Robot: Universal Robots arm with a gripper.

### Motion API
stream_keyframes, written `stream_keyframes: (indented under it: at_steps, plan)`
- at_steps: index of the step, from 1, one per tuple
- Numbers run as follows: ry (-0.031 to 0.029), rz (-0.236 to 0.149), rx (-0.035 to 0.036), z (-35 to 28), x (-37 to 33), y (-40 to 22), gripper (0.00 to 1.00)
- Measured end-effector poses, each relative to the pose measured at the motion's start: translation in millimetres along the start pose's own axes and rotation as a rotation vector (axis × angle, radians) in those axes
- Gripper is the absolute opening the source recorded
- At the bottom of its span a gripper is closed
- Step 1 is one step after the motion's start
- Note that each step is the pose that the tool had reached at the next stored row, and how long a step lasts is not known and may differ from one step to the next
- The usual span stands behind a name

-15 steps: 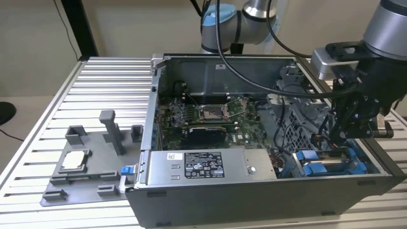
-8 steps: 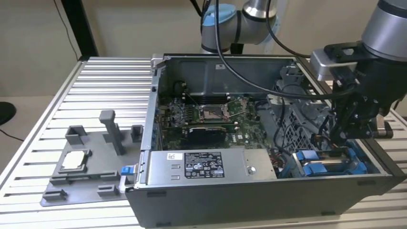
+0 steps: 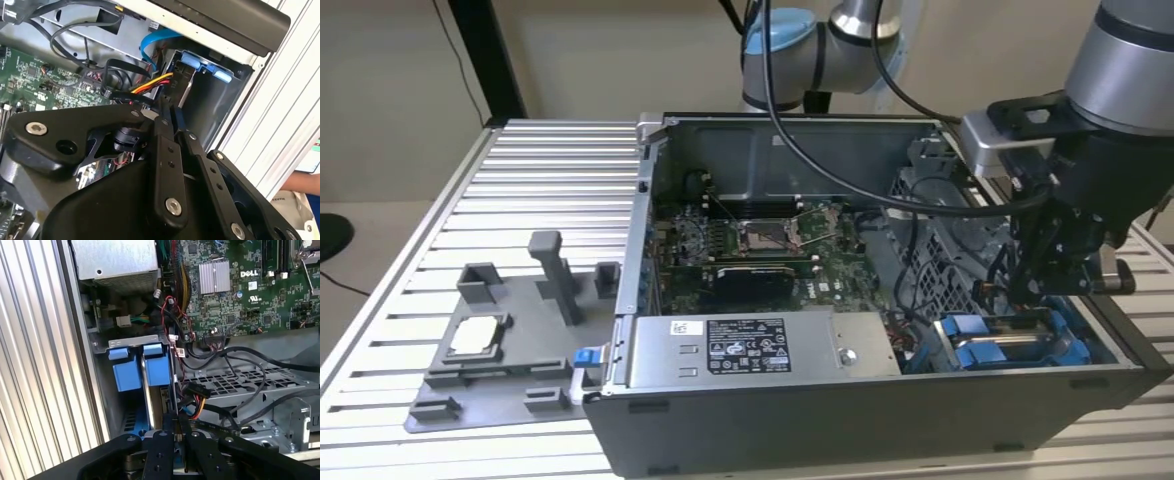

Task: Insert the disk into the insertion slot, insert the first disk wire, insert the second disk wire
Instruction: 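Insert the first disk wire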

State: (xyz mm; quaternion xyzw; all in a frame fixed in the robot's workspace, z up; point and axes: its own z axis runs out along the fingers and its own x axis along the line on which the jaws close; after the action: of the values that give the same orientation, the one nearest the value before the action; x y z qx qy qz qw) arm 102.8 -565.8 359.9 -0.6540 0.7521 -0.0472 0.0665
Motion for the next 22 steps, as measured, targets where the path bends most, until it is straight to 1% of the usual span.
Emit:
stream_keyframes:
  at_steps: [4,7,13,22]
  plan:
    - [-0.0017,0.000,0.0108,1.9,1.2,1.6,0.00]
    - [-0.0025,0.000,0.0152,3.1,1.4,2.8,0.00]
    - [-0.0033,0.000,0.0204,5.5,1.8,5.1,0.00]
    - [-0.0039,0.000,0.0249,9.3,2.1,6.7,0.00]
